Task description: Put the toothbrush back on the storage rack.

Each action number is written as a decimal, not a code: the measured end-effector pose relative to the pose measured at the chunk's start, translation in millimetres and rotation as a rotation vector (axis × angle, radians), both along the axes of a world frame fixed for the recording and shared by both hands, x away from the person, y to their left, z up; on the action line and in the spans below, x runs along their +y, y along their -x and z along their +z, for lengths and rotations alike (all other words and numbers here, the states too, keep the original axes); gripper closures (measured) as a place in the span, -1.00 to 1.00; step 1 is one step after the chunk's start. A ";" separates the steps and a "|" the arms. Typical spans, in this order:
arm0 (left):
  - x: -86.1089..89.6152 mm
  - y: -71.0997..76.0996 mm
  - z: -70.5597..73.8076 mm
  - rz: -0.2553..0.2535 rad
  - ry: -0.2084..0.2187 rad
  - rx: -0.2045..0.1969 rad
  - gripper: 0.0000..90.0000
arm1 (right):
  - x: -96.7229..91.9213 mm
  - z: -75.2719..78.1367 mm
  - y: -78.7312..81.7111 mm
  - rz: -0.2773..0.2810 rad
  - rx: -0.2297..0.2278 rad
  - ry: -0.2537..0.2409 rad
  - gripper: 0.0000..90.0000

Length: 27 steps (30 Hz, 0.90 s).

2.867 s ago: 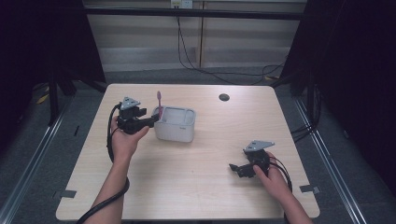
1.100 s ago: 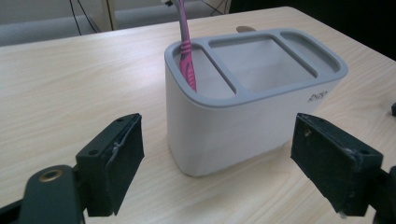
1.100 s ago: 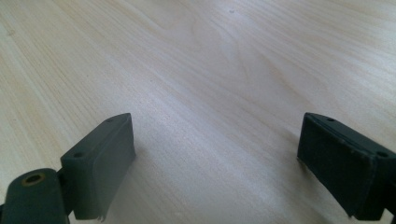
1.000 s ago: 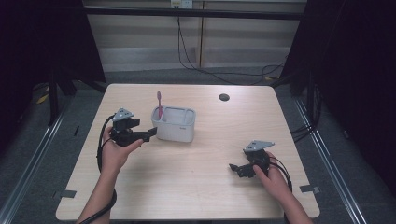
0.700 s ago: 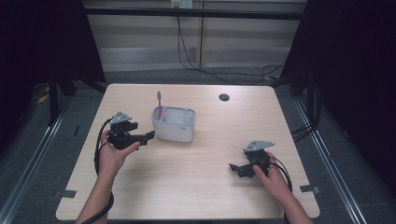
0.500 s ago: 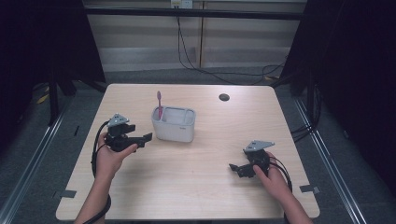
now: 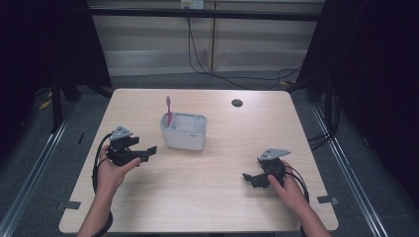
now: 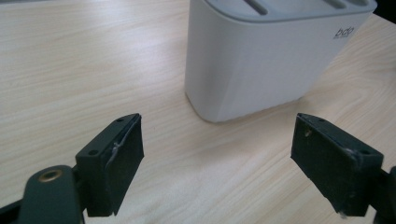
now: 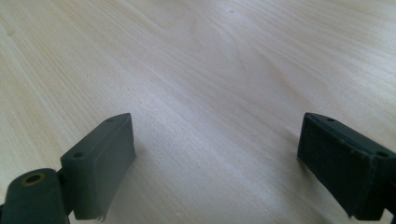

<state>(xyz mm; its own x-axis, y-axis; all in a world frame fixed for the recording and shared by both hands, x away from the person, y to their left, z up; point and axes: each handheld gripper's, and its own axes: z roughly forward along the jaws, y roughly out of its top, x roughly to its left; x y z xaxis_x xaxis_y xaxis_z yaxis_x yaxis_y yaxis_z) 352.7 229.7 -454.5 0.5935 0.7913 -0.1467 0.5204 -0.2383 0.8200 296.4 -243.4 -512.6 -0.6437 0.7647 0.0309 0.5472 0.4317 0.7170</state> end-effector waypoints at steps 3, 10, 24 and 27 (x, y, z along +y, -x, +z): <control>2.2 1.4 -4.2 0.003 -0.004 0.006 -0.63 | 0.0 0.0 0.0 0.000 0.000 0.000 -0.77; 7.0 2.7 -11.2 0.010 -0.008 0.014 -0.62 | 0.0 0.0 0.0 0.000 0.000 0.000 -0.77; 15.5 9.7 -20.1 0.003 -0.039 0.012 -0.60 | 0.0 0.0 0.0 0.000 0.000 0.000 -0.77; 18.2 10.6 -23.0 0.000 -0.048 0.023 -0.60 | 0.0 0.0 0.0 0.000 0.000 0.000 -0.77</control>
